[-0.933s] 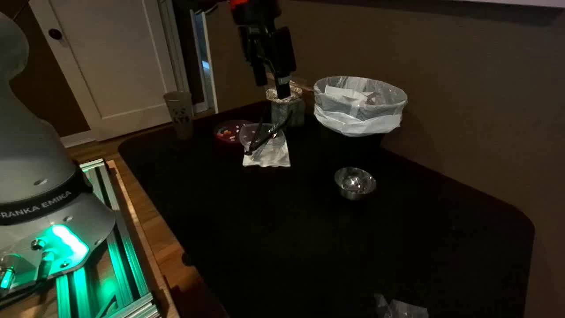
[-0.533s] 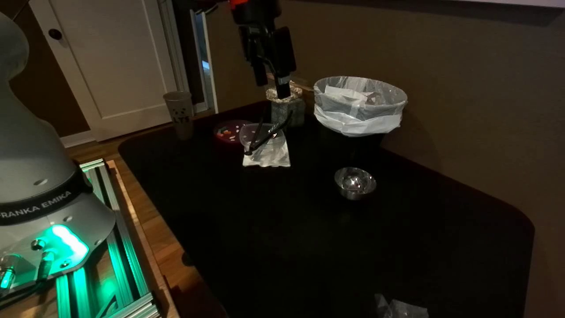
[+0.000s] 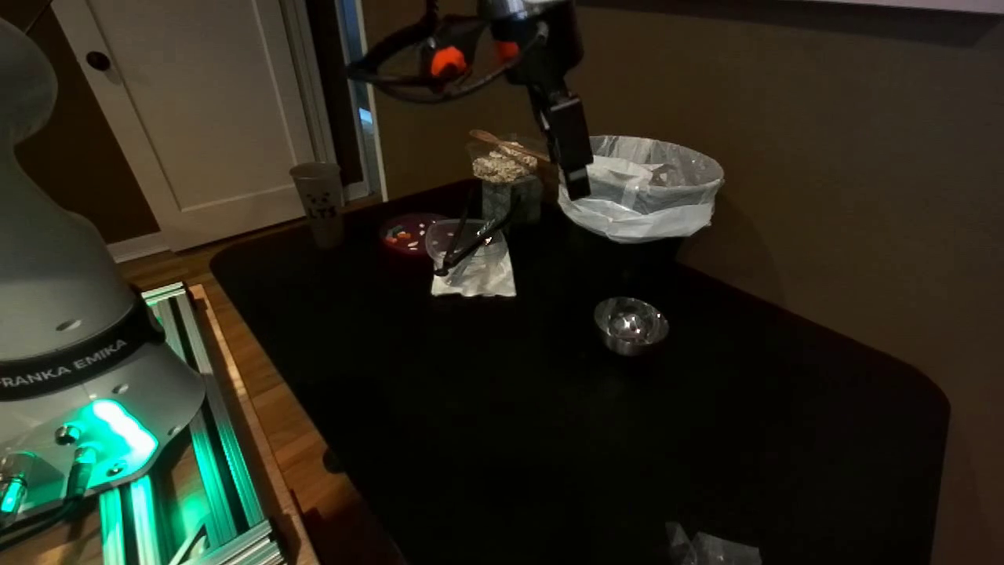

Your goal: Place the metal bowl on the purple plate

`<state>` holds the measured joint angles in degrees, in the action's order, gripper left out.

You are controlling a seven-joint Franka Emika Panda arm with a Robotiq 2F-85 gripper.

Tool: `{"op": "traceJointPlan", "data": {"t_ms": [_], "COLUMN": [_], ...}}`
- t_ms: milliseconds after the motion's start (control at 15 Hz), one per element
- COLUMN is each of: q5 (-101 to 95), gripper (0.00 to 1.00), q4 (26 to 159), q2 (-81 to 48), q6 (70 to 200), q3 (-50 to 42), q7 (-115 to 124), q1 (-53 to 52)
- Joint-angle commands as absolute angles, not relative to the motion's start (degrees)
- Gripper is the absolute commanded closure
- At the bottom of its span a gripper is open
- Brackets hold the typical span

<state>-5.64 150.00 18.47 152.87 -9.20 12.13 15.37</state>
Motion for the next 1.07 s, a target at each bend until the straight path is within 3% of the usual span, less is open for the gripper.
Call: {"op": "traceJointPlan", "data": {"t_ms": [0,67,1000], "q5": [-3.22,-4.49,0.98], "gripper": [0.0,0.0,0.0], "q4": [141.49,146.58,121.43], "q2": [4.25,11.67,-18.27], "q6": [155.77,155.25,149.68], "q3": [-8.62,-9.2,-10.84], "q7": [20.11,15.98,13.82], "q1": [17.17,16.33,15.37]}}
